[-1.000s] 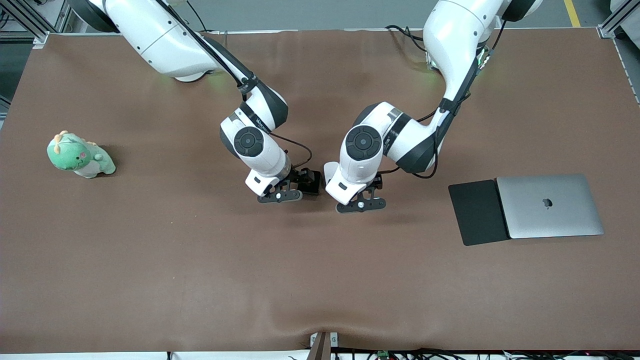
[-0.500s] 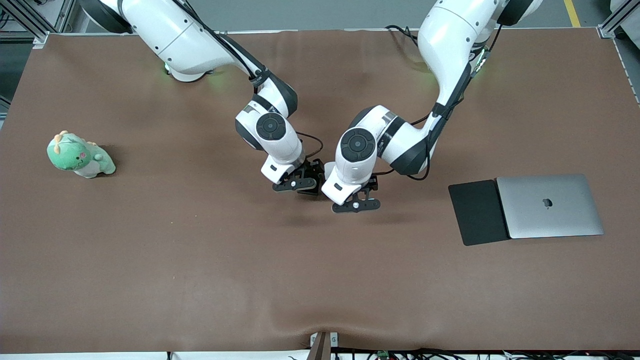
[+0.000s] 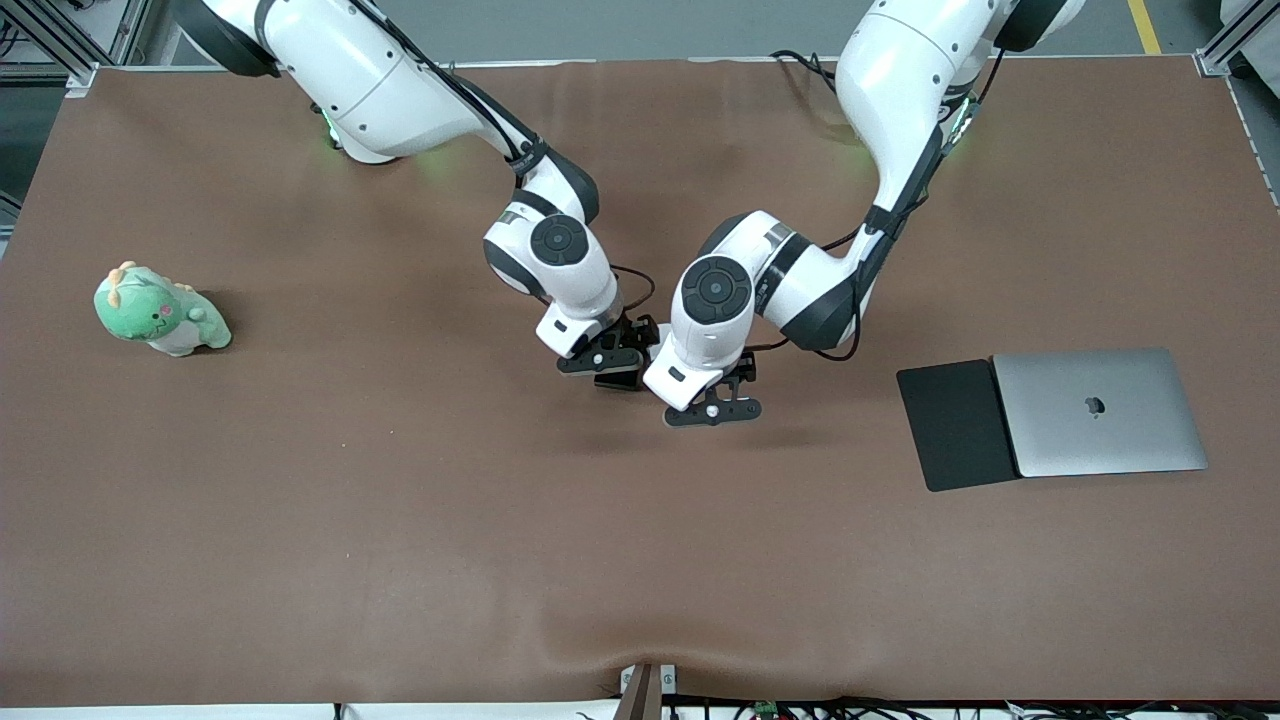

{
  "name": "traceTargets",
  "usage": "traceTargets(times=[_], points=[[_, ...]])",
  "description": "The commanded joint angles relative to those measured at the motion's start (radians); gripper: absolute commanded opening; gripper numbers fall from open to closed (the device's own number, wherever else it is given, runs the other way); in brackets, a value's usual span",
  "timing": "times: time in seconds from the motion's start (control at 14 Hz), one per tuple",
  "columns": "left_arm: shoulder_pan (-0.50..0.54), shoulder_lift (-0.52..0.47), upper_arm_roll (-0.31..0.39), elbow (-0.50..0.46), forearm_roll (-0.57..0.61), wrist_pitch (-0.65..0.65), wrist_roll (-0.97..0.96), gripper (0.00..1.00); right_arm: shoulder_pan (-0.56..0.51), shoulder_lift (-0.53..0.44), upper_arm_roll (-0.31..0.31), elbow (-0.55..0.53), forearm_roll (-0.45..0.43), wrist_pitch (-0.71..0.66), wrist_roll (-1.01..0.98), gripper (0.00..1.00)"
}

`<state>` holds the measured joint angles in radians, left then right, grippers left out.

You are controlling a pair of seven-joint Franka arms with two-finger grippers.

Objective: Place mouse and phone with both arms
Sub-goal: 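Lower and close the left gripper on the mouse while the right gripper grasps the phone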

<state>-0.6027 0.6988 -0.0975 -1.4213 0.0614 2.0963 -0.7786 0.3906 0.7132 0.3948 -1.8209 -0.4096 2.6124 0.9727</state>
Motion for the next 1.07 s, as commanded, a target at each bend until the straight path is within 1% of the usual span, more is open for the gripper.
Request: traceTargets(times=[0.0,0.21,0.64,0.71,0.79,0.86,0.93,1.0], points=[[-0.012,0.016,0.01,0.022,0.026,0.005,-0.018,1.0,-0.015,0.012,0.004,0.002,-0.072,0.008,0.058,1.0],[-0.012,0.016,0.01,0.022,0.026,0.005,-0.015,1.0,-0.003,0.038,0.004,0.018,-0.074,0.015,0.092,1.0],[-0.014,0.022,0.01,0.024,0.028,0.005,-0.019,1.0,0.019,0.043,0.006,0.022,-0.074,0.015,0.093,1.0],[-0.014,0.024,0.01,0.024,0.028,0.005,-0.019,1.0,0.019,0.045,0.006,0.022,-0.074,0.015,0.092,0.94],[-0.012,0.022,0.012,0.024,0.026,0.005,-0.018,1.0,0.019,0.045,0.006,0.022,-0.074,0.015,0.092,0.43],[-0.012,0.021,0.01,0.024,0.028,0.005,-0.015,1.0,0.019,0.045,0.006,0.025,-0.074,0.014,0.092,0.08],[-0.014,0.025,0.012,0.024,0.028,0.005,-0.019,1.0,0.016,0.045,0.006,0.028,-0.074,0.009,0.092,0.0],[-0.018,0.022,0.012,0.024,0.026,0.005,-0.021,1.0,0.01,0.043,0.007,0.029,-0.072,0.006,0.089,0.0]])
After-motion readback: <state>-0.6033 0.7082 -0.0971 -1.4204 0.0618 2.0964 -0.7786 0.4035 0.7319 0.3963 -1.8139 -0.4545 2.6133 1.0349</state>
